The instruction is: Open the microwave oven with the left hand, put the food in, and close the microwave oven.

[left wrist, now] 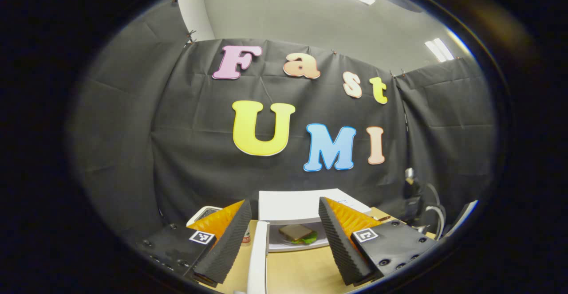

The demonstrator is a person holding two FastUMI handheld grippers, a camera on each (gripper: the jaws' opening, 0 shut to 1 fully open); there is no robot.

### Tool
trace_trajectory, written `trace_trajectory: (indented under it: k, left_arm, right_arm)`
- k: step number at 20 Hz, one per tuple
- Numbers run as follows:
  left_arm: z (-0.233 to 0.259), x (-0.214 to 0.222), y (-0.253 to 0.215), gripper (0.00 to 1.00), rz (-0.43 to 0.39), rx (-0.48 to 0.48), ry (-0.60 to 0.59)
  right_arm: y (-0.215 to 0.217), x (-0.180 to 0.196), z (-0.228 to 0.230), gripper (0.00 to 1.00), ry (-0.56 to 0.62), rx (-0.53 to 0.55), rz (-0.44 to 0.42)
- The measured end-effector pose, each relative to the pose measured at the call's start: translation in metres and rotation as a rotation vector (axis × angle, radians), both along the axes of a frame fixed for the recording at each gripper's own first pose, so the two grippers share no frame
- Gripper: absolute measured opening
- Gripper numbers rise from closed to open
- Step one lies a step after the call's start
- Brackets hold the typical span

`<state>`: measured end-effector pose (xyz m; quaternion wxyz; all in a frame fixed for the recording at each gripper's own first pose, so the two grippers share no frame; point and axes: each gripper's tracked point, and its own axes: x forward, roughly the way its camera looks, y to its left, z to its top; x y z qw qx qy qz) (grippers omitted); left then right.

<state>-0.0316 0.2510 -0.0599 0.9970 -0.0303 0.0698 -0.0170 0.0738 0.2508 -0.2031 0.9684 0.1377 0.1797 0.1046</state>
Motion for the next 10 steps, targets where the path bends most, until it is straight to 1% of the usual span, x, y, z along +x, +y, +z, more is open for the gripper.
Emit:
trace_trajectory:
  k: [2, 3, 5, 7, 9, 10]
  left_arm:
    - [-0.007, -0.001, -0.006, 0.96, 0.003, 0.000, 0.012]
    - [-0.007, -0.001, -0.011, 0.96, 0.001, -0.007, 0.012]
    - [-0.006, -0.001, -0.022, 0.96, -0.009, -0.013, 0.009]
    - [-0.005, 0.000, -0.029, 0.96, -0.022, 0.017, 0.005]
    - [-0.003, -0.002, -0.033, 0.96, -0.021, 0.048, 0.004]
    - [-0.004, -0.003, -0.035, 0.96, -0.023, 0.052, 0.004]
  right_arm:
    - [-0.022, -0.014, 0.040, 0.95, -0.108, -0.115, 0.000]
    - [-0.029, -0.022, 0.062, 0.96, -0.158, -0.143, -0.005]
    - [-0.040, -0.041, 0.088, 0.96, -0.201, -0.171, -0.014]
    - [-0.055, -0.054, 0.108, 0.96, -0.254, -0.195, -0.034]
    - [-0.063, -0.061, 0.131, 0.95, -0.325, -0.194, -0.028]
    - [-0.070, -0.064, 0.138, 0.96, -0.338, -0.195, -0.045]
